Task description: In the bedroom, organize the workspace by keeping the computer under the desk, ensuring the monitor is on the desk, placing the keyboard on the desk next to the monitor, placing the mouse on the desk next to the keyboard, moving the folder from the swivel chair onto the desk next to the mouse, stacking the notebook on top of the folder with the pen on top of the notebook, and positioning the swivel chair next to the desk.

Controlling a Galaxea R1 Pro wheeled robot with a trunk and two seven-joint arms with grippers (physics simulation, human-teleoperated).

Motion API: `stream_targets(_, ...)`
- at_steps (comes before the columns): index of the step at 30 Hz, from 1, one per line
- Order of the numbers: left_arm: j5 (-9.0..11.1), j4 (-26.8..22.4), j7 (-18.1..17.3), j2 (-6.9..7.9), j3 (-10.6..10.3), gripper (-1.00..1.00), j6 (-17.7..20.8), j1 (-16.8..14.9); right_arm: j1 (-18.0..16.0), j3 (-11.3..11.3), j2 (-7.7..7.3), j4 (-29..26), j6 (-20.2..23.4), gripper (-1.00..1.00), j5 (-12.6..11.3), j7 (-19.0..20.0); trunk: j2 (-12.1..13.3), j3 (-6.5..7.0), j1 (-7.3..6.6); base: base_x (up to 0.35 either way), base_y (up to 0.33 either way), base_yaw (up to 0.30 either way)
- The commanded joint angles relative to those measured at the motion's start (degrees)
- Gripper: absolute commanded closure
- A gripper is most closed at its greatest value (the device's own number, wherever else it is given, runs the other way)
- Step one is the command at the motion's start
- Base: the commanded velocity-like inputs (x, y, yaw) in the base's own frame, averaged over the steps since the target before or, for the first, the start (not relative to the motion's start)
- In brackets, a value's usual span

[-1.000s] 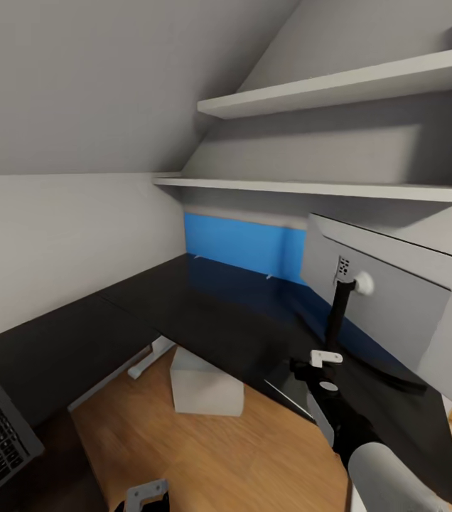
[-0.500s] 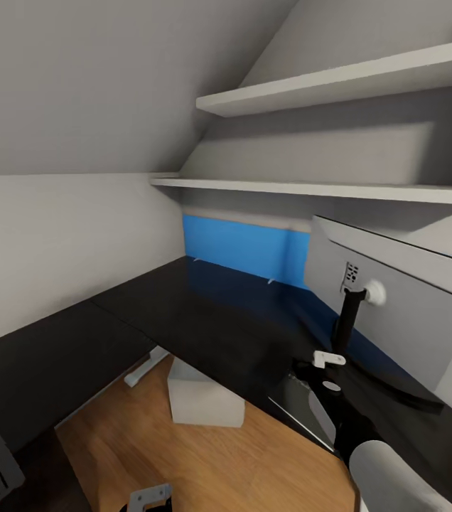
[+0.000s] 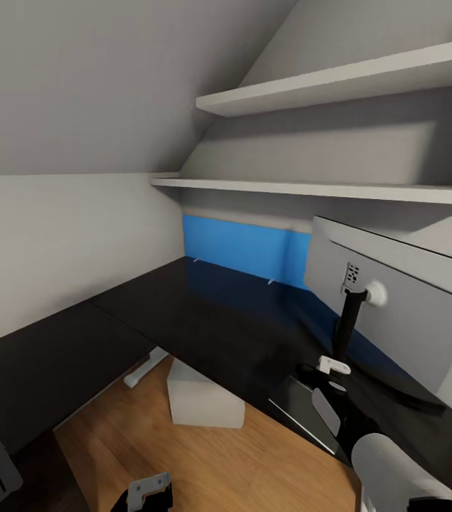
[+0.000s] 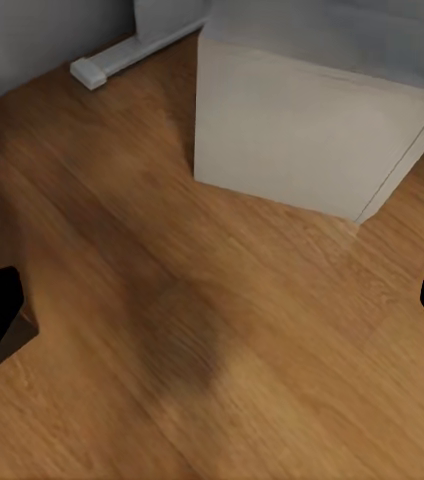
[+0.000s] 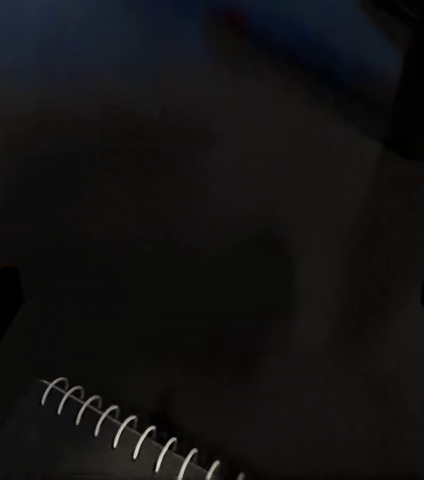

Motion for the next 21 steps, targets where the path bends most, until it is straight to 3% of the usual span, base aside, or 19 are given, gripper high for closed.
stream_targets(1,0.60,-0.06,0.27,0.03,-0.14,-1.00,-0.30,-0.01,-0.01,0.26,-0.04,-0.10,0.36,-1.00,-0.52,-0.37,-0.03,-0.05,0.00,0.000,0.000,0.000)
stream_targets(6,0.61,-0.06,0.26,0.03,-0.14,-1.00,-0.53,-0.01,-0.03,0.26,-0.05,0.03,0.66,-1.00,-2.20,-0.47,-1.64,-0.77,0.88,0.000,0.000,0.000)
stream_targets(17,0.61,-0.01,0.34,0.03,-0.14,-1.00,-0.57,-0.01,-0.04,0.26,0.02,0.04,2.34,-1.00,-2.78,-0.59,-6.05,-2.74,3.30,0.000,0.000,0.000)
stream_targets(21,0.61,0.02,0.35,0.03,-0.14,-1.00,-0.57,-0.01,-0.02,0.16,0.02,0.04,2.39,-1.00,-3.20,-0.65,-6.05,-2.74,3.30,0.000,0.000,0.000)
